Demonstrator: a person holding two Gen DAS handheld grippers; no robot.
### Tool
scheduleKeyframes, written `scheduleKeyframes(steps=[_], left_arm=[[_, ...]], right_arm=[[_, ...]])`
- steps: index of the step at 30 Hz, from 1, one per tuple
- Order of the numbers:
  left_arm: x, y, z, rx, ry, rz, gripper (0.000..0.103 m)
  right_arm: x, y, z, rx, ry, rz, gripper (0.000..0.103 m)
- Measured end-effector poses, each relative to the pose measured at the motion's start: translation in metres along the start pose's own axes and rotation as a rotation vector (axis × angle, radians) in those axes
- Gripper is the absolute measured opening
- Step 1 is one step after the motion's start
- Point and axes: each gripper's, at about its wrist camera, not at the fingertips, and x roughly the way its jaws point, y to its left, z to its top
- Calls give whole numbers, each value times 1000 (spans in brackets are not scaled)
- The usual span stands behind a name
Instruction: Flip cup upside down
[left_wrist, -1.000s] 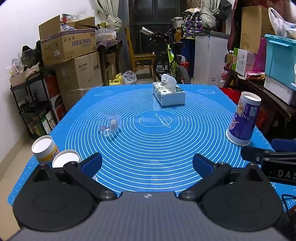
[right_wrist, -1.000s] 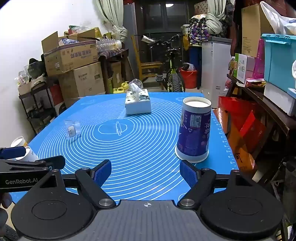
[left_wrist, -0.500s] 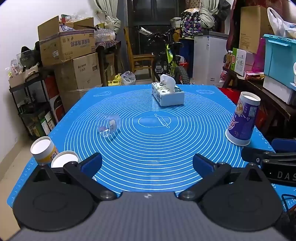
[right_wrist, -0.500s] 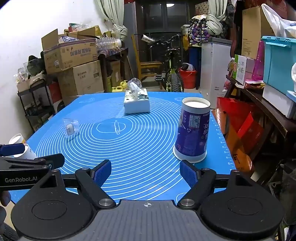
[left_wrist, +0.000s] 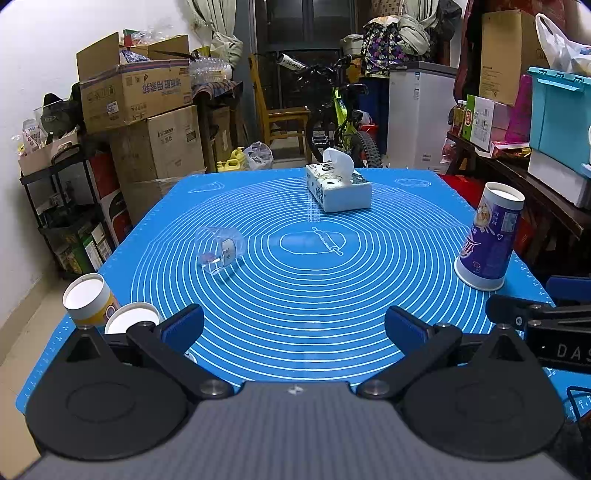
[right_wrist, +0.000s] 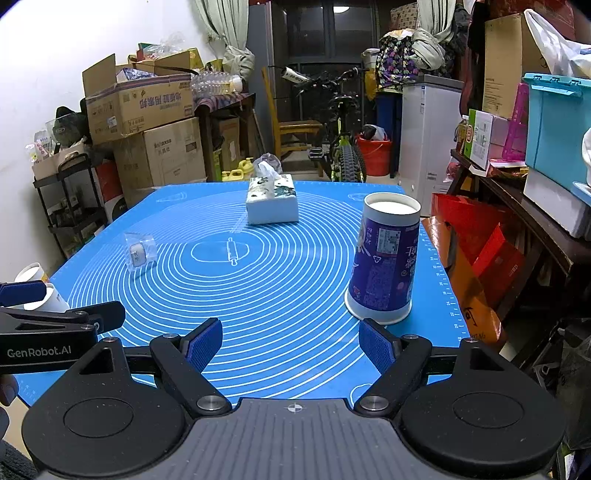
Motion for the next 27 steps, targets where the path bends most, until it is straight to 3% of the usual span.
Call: scheduleKeyframes(steps=[27], left_arm=[[8, 15, -3, -3, 5, 2, 103]], right_arm=[[2, 1, -1, -5, 8, -2, 84]])
